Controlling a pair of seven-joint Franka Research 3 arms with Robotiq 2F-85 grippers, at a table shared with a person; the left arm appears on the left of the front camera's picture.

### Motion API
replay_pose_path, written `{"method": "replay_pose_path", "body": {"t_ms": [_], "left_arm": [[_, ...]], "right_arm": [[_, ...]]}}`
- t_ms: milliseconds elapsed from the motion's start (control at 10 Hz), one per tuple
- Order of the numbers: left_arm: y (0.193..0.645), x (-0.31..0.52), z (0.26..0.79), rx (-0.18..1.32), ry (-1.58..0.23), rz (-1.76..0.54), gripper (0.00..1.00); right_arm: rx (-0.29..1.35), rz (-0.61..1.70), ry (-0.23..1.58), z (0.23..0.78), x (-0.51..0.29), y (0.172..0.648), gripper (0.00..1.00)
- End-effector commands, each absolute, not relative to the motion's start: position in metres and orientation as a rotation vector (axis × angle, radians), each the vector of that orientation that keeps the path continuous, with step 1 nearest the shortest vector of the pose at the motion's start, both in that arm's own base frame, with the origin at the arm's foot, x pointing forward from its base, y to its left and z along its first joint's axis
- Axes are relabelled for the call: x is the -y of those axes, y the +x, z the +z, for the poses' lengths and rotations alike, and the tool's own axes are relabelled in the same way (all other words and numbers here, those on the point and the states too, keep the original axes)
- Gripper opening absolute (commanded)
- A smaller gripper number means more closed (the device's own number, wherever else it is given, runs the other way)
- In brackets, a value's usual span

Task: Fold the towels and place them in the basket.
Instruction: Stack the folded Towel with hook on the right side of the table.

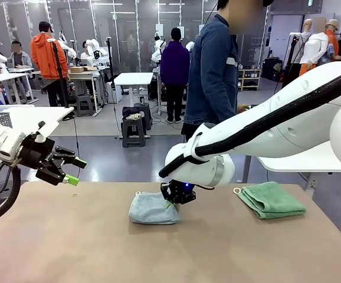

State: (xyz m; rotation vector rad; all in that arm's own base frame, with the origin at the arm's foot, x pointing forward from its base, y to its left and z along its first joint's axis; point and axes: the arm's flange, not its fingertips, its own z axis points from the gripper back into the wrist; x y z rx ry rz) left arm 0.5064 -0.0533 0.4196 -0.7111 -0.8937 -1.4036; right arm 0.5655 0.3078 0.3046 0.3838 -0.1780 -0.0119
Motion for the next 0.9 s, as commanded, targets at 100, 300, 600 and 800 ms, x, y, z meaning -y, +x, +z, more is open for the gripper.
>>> {"method": "replay_pose_path", "body": {"t_ms": [100, 300, 600, 800], "left_arm": [[0.505, 0.054, 0.423, 0.890, -0.704, -1.389, 1.00], [0.505, 0.054, 0.423, 0.890, -0.704, -1.389, 1.00], [0.505, 0.054, 0.423, 0.890, -0.704, -1.389, 1.00], [0.505, 0.054, 0.423, 0.890, -0.704, -1.389, 1.00]], "right_arm": [[0.148, 0.013, 0.387, 0.307, -0.311, 0.566, 0.07], [0.184, 0.100, 0.335, 0.323, -0.271, 0.573, 0.07], [0.162, 0.158, 0.402, 0.350, -0.167, 0.586, 0.07], [0.195, 0.184, 0.454, 0.363, -0.107, 0.598, 0.07]]}}
